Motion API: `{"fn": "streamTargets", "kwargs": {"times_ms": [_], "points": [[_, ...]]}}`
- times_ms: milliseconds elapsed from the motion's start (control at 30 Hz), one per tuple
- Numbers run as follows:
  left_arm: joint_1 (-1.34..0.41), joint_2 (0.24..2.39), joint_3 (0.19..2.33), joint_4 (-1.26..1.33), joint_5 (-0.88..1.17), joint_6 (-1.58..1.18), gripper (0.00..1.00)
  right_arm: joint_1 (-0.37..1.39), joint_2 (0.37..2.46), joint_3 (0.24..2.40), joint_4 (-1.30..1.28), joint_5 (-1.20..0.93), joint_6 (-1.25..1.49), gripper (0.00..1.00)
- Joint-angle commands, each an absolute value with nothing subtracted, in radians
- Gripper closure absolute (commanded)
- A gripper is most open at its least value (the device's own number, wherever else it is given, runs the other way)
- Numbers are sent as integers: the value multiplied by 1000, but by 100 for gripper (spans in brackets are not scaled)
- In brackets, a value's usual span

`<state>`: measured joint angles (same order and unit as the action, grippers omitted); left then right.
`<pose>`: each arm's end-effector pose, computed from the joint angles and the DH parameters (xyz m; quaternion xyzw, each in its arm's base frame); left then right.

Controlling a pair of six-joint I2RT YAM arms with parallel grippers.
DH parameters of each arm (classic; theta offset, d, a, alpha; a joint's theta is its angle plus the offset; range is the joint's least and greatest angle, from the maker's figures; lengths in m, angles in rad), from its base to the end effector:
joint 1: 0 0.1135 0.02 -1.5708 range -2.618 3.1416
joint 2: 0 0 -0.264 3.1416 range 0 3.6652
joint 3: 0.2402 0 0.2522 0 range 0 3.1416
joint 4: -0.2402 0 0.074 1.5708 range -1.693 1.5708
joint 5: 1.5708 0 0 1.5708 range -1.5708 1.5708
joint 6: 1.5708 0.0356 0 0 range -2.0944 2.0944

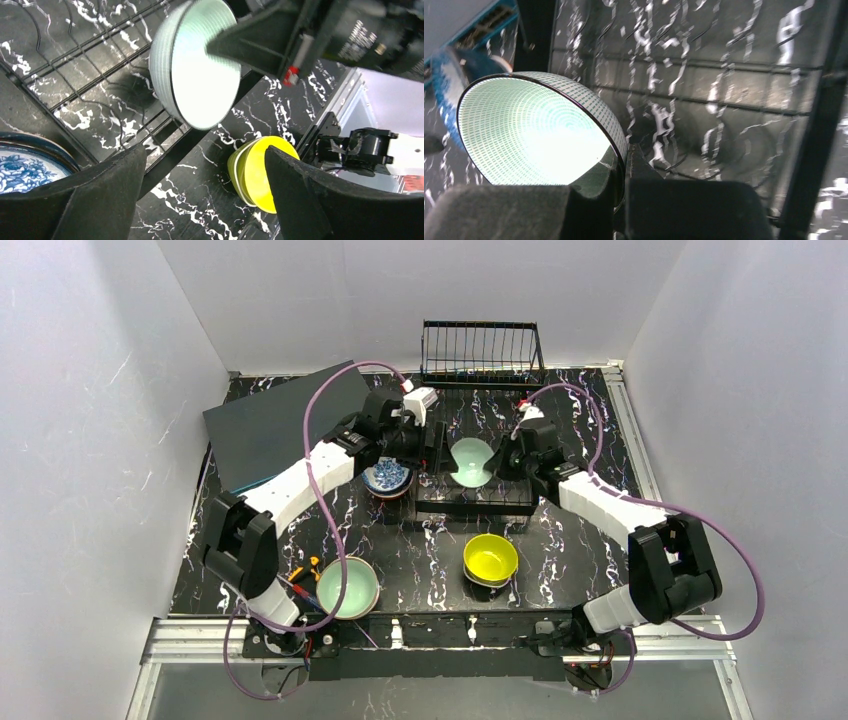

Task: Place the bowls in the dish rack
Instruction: Pick up the bowl from the dish rack.

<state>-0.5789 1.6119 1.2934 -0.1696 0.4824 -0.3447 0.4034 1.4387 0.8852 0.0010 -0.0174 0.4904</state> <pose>0.3053 -0.2193 0.3081 0.2195 0.8121 -0.4062 0.3567 0.2926 0.1256 0.2400 0.0337 0.8725 0.2175 0.4363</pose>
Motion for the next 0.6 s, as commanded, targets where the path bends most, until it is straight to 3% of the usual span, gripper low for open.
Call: {"fn": "streamTargets", "kwargs": {"times_ms": [0,233,433,500,567], "points": [[-585,1658,1362,-298,428,-321,18,467,1373,885,57,-96,557,99],[-612,1698,1397,-344,403,-299,41,488,1345,894,44,-90,554,99],[-614,1693,1401,-354,374,-292,77,490,1349,906,46,-126,554,98],[-614,1695,1403,-358,370,-292,95,488,1355,909,48,-138,547,92],[-614,1699,1409,-365,367,-292,100,488,1357,908,55,-151,540,82]]}}
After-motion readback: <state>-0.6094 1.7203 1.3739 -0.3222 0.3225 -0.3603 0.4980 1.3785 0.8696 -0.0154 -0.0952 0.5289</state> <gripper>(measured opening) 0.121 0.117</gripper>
